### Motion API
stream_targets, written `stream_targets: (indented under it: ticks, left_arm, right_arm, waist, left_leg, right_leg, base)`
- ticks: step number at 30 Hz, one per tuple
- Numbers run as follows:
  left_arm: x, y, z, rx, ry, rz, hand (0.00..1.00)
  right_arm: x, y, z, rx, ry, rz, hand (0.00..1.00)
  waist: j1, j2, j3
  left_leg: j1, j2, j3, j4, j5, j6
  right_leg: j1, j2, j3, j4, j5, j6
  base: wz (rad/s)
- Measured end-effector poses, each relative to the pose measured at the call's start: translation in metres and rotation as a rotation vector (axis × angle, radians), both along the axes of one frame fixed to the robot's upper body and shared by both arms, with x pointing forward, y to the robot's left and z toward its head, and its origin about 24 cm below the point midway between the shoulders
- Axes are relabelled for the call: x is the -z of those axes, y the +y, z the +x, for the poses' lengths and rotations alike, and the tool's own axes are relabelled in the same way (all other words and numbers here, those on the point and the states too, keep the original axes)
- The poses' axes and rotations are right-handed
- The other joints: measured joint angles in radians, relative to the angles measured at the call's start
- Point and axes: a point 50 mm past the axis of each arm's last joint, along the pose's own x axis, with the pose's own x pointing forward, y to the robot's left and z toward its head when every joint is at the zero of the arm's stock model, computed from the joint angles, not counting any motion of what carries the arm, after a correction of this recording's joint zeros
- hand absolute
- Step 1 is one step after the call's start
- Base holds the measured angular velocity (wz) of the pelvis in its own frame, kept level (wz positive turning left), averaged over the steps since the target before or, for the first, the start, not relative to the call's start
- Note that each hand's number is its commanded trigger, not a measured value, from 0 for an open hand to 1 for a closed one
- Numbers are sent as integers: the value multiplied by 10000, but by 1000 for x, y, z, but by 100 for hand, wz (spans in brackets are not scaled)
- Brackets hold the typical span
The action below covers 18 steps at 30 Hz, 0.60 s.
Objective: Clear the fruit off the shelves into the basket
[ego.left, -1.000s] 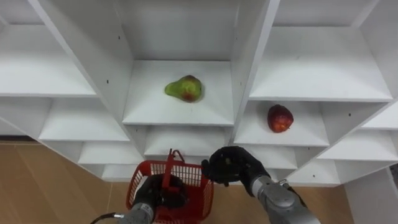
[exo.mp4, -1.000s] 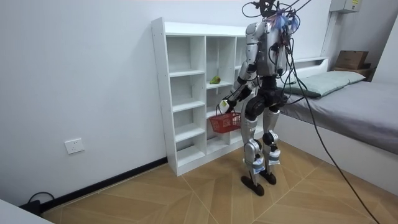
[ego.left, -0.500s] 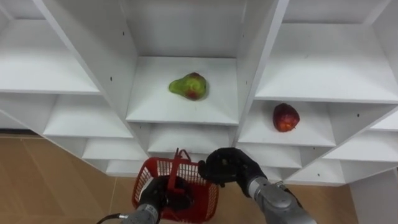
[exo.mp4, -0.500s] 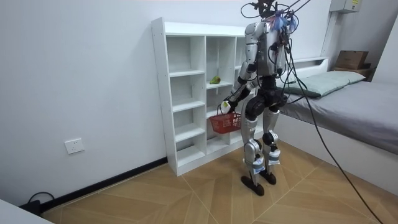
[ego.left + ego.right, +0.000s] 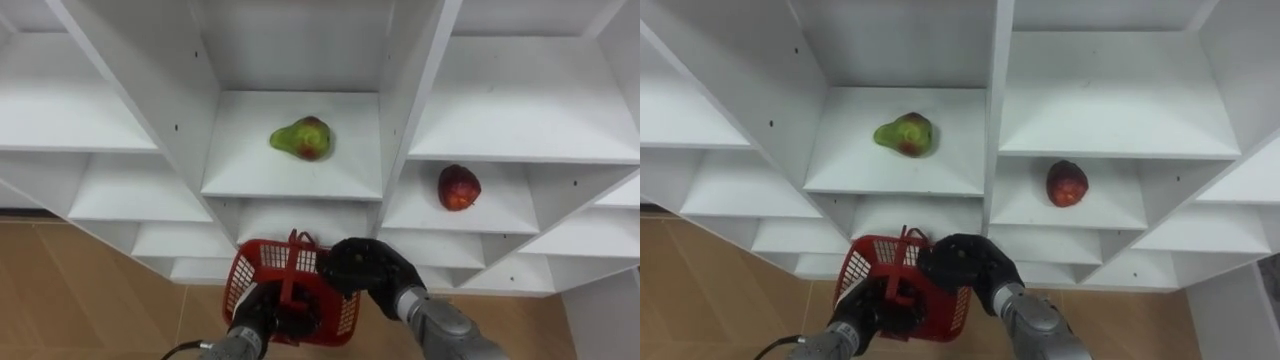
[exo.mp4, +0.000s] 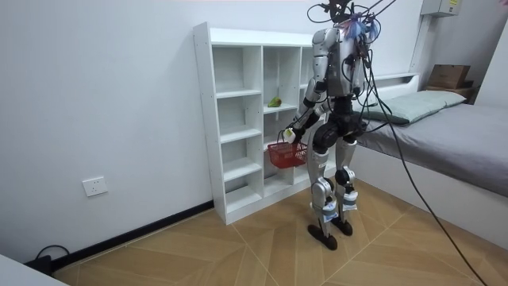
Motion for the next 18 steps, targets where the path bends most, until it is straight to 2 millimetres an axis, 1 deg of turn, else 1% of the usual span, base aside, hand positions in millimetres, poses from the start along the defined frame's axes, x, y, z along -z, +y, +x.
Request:
stream_targets:
  ticks: [9, 16, 17, 18]
  left_arm:
    - [1, -2, -2, 218, -5, -13, 100]
    - [1, -1, -1, -40, 41, -236, 100]
    - [1, -1, -1, -41, 29, -243, 100]
    - [1, -1, -1, -40, 23, -248, 100]
  right_arm:
    - [2, 0, 0, 26, 135, 44, 100]
    - [2, 0, 0, -29, 164, 110, 100]
    - [2, 1, 0, -27, 162, 125, 87]
    - [2, 1, 0, -28, 162, 134, 58]
  waist:
    - [-23, -16, 11]
    - [-24, -18, 14]
    - [-25, -21, 16]
    - [-25, -23, 18]
  left_leg:
    - [0, 0, 4, 6, 0, 0]
    - [0, 0, 4, 5, 0, 0]
    - [-1, 0, 3, 5, 0, 0]
    - [-2, 0, 3, 5, 0, 0]
  right_leg:
    - [-2, -1, -6, -1, 0, 0]
    - [-1, -2, -8, -1, 0, 0]
    - [-2, -2, -8, -1, 0, 0]
    - [-2, -2, -8, -1, 0, 0]
  base:
    - [0]
    - [0]
    - [0]
    - [0]
